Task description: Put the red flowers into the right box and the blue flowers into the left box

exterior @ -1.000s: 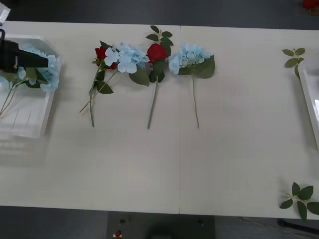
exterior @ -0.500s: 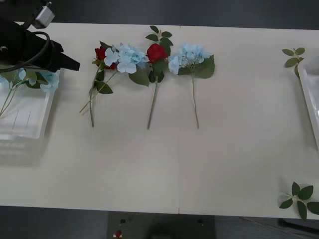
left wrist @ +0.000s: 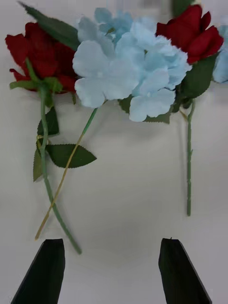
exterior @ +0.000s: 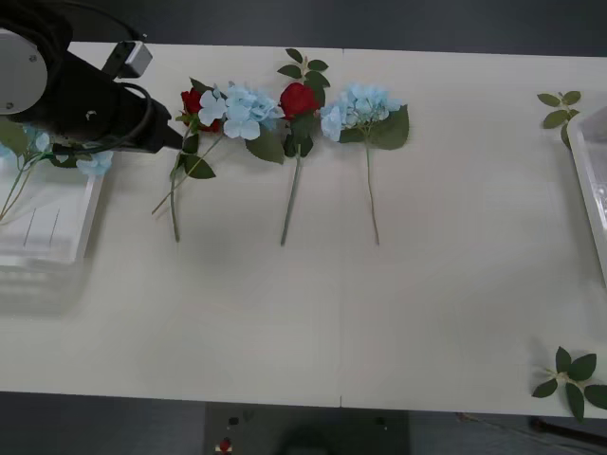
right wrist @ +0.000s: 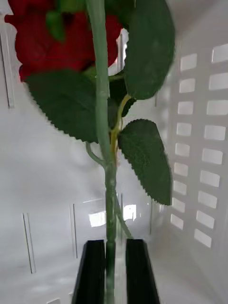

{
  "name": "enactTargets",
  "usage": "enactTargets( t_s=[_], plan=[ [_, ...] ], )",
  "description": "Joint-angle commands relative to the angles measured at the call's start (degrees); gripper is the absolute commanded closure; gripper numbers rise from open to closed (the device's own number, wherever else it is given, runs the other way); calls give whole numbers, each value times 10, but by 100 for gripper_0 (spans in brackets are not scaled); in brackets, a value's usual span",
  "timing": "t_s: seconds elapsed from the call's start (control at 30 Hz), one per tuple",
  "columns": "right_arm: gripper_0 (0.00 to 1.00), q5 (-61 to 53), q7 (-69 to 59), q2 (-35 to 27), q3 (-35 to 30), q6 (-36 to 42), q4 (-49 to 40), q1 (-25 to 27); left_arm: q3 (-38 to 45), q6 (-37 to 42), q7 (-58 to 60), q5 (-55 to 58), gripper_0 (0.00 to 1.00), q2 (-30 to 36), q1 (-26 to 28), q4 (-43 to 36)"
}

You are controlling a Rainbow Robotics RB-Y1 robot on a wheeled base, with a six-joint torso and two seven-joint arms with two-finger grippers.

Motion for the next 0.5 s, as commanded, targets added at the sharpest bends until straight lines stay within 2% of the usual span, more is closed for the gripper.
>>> enactTargets(
  t_s=[0.03, 0.13, 0.3, 0.5],
  plan=[
    [22, -2, -4, -21, 0, 40, -15, -4, 1, -71, 8, -18, 44, -10, -24, 6],
    [20, -10, -3, -26, -7, 89, -45, -4, -16, -119, 7, -33, 44, -14, -24, 18],
    [20, -51, 0, -53, -27, 221, -151, -8, -56, -200, 7, -52, 44, -16, -24, 50],
    [19, -150, -9, -70, -98, 379, -277, -36, -76, -245, 4, -65, 44, -25, -24, 91]
  ],
)
